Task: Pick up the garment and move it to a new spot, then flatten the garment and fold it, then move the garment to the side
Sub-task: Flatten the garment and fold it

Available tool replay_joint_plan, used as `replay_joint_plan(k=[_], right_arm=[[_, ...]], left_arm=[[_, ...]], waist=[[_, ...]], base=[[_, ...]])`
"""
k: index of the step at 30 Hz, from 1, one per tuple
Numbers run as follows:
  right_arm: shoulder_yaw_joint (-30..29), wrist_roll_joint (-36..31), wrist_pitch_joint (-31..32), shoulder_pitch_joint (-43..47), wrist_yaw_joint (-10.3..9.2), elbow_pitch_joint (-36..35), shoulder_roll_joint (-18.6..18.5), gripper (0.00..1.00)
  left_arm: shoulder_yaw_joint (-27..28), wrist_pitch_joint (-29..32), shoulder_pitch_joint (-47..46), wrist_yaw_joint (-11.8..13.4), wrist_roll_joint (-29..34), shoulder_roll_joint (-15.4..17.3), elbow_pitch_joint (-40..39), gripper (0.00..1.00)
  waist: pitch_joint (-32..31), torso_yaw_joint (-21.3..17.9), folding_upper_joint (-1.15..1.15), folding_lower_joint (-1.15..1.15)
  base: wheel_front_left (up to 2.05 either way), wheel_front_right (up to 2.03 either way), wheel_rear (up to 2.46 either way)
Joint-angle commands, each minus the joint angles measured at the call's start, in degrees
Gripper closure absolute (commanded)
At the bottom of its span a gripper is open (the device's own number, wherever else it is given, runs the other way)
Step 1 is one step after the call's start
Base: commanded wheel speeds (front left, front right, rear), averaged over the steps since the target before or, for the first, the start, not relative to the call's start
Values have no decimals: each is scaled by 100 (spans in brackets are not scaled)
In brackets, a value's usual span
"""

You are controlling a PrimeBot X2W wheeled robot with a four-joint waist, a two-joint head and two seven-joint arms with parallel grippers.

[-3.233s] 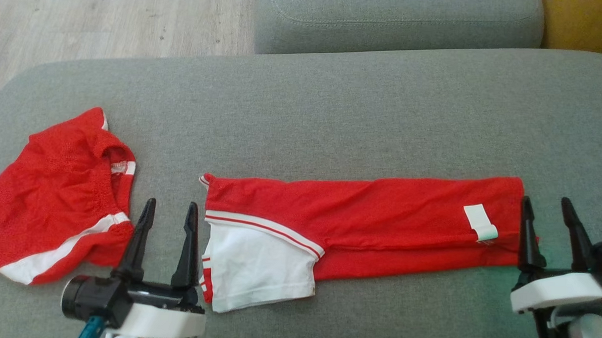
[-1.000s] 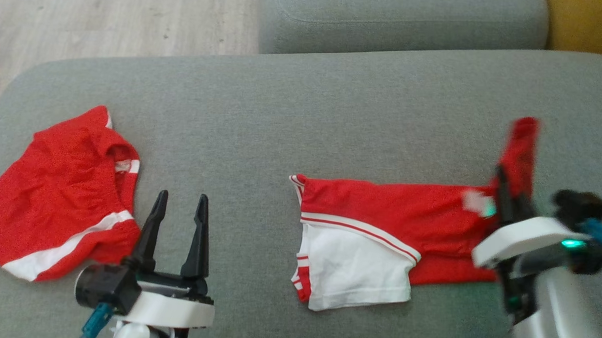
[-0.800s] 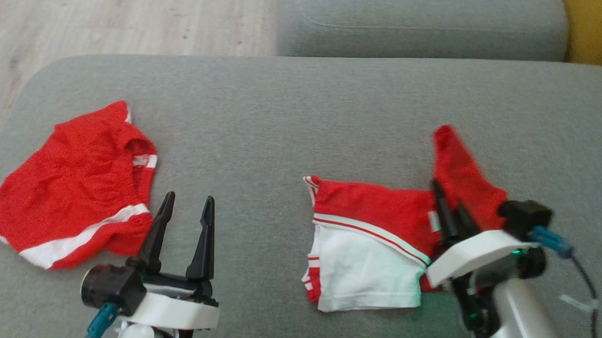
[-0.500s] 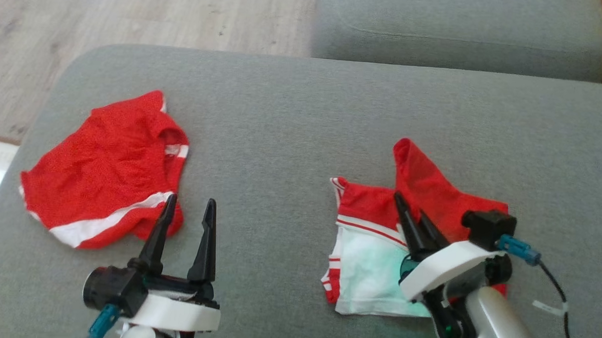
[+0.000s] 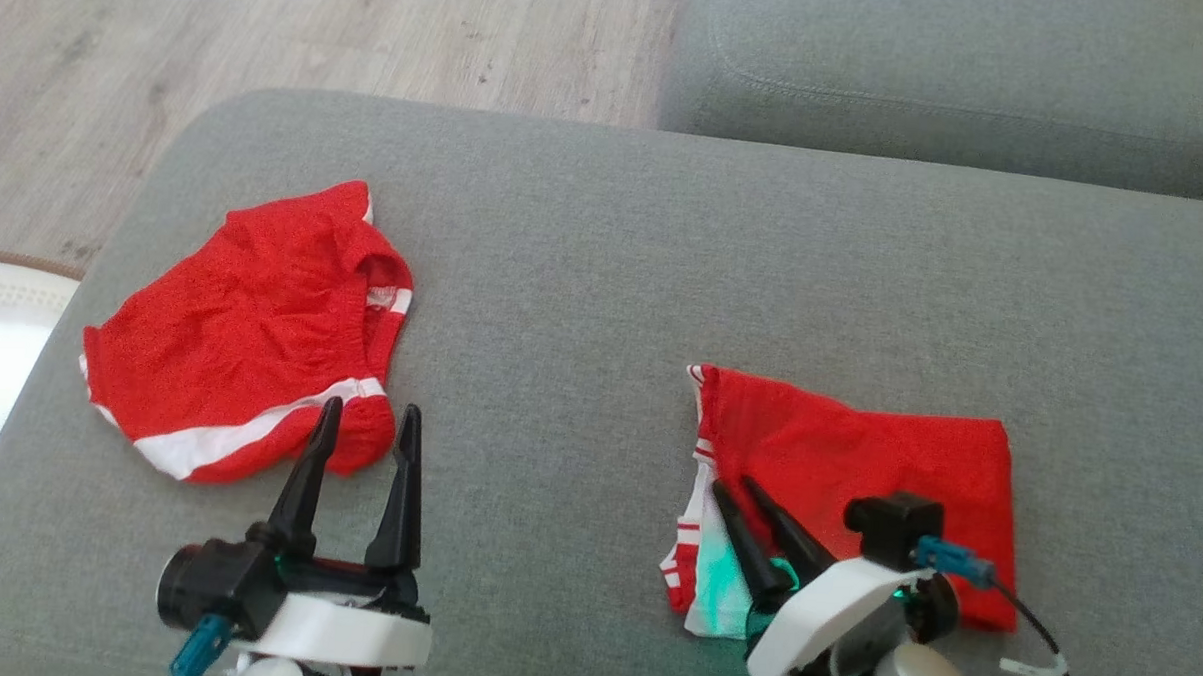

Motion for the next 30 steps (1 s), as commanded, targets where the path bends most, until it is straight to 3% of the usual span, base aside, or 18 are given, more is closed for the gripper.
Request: replay_joint_plan(k=[1,8,13,16,22,30], right_arm=[[149,39,-79,-147,39,-167,21,0],[86,219,-269,-390,39,-288,21,0],[-619,-1477,-864,-661,39,-461,-60,0],[-1204,-2097,-1059,-482,39,-659,-119,0],[-2157,-2408,-1238,-11,39,-1155,-139,0],[-2377,-2192,-1293,479,39,-1426,-151,0]], left_arm=[[221,-46,-74,10,45,-8,-167,0],[288,-46,-43,10,34,-8,-226,0],[357,-46,-48,18,113,-8,-365,0],[389,-46,-49,38,131,-8,-397,0],[443,-46,-15,63,149,-8,-487,0],[504,-46,262,118,167,-8,-509,0]], waist=[[-23,-27,0,0],[-77,-300,0,0],[-76,-592,0,0],[-89,-738,0,0],[-92,-959,0,0],[-118,-1093,0,0]], base=[[0,0,0],[0,0,0],[0,0,0],[0,0,0],[0,0,0],[0,0,0]])
